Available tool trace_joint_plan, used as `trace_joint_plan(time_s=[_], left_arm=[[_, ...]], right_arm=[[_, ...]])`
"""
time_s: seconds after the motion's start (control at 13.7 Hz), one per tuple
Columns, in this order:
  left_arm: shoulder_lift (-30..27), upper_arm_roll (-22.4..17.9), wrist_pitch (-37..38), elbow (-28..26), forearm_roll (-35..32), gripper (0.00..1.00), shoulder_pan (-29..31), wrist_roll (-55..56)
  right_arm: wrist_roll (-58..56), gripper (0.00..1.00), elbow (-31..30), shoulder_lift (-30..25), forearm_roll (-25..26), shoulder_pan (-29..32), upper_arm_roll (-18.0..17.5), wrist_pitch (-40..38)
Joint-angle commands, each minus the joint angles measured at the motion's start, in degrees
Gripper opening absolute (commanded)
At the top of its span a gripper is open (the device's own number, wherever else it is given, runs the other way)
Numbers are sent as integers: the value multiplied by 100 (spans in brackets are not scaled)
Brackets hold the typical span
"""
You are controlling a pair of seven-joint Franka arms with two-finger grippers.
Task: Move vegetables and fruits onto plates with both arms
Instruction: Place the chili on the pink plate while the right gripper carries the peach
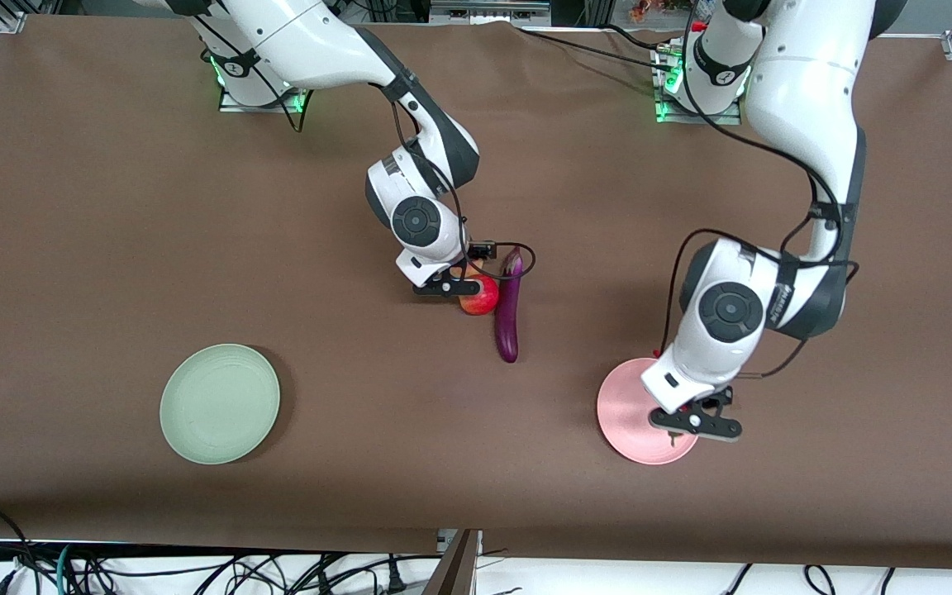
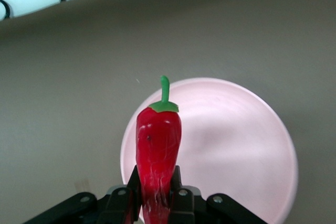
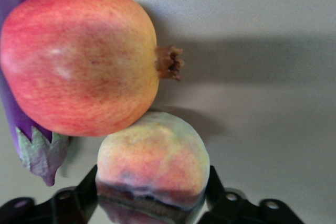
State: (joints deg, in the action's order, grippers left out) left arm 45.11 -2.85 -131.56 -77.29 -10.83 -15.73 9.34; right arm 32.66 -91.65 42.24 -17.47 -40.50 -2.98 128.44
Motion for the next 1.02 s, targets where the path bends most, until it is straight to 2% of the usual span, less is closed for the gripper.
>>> trace_joint_plan(time_s=[0.0, 0.15, 0.22, 0.37, 0.44, 0.51, 0.59, 0.73, 0.8, 0.95], left_arm=[[427, 48, -141, 276, -68, 21, 184, -484], [586, 74, -142, 293, -15, 20, 185, -398], [586, 83, -142, 293, -15, 20, 159, -398], [586, 83, -142, 276, -15, 21, 158, -450], [613, 83, -142, 276, -15, 37, 167, -468], [630, 83, -142, 276, -15, 99, 185, -468], [613, 83, -142, 276, -24, 100, 194, -477], [552, 83, -133, 284, -33, 100, 185, -468], [508, 83, -124, 284, -15, 100, 211, -459], [341, 109, -54, 293, -15, 100, 211, -442]], right_arm=[[-84, 25, -20, -93, 103, -10, 78, -3], [-154, 19, 32, -425, 112, 86, 262, -492], [-372, 18, 146, -575, 104, 121, 428, -904], [-1012, 18, 244, -839, 104, 148, 981, -1643], [-1460, 18, 244, -901, 95, 157, 1332, -1838], [-1960, 19, 244, -902, 86, 157, 1709, -1909], [-2435, 19, 244, -884, 77, 209, 2035, -1910], [-3279, 20, 253, -771, 112, 585, 2327, -1770], [-3649, 20, 261, -683, 130, 857, 2363, -1604], [-4143, 19, 262, -490, 584, 1385, 2346, -1034]])
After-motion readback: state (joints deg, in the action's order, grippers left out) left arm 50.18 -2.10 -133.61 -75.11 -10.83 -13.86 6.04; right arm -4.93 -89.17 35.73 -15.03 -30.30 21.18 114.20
